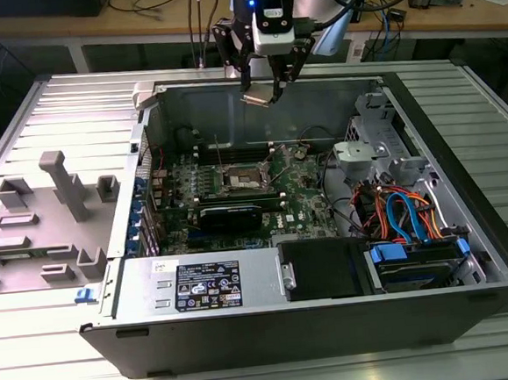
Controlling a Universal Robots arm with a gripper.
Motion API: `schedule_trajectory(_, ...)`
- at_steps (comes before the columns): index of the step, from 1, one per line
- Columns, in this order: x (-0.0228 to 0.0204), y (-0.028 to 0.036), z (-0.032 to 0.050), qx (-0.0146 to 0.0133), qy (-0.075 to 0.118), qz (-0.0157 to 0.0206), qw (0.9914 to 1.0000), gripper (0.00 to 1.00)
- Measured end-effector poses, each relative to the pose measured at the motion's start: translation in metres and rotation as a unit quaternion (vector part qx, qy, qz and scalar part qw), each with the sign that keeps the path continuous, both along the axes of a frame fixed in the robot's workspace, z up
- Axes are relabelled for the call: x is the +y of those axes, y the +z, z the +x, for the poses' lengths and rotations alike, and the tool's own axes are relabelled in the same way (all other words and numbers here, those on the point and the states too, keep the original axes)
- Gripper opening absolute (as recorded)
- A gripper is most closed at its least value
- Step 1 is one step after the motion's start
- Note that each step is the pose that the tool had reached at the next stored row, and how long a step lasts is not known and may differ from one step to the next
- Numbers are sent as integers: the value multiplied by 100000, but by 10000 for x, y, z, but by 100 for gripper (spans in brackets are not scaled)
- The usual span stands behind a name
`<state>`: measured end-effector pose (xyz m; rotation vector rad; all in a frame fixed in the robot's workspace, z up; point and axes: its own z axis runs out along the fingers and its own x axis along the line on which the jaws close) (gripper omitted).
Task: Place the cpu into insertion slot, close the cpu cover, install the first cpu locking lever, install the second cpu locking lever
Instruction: 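Place the cpu into insertion slot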
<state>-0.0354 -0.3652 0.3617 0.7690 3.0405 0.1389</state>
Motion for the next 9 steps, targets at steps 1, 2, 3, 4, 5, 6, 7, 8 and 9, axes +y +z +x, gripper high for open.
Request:
schedule_trajectory(1, 0, 0, 0, 0, -1, 0, 100000, 54)
schedule_trajectory(2, 0, 0, 0, 1, -10, 0, 100000, 54)
schedule_trajectory(3, 0, 0, 0, 3, -38, 0, 100000, 54)
schedule_trajectory(4, 0, 0, 0, 1, -99, -1, 100000, 54)
schedule_trajectory(5, 0, 0, 0, 1, -272, -5, 100000, 54)
schedule_trajectory(6, 0, 0, -1, 3, -597, -13, 99998, 54)
schedule_trajectory(7, 0, -1, 0, 3, -911, -9, 99996, 54)
schedule_trajectory(8, 0, -3, 0, 0, -1577, -6, 99988, 54)
schedule_trajectory(9, 0, -4, 0, 0, -1954, -3, 99981, 54)
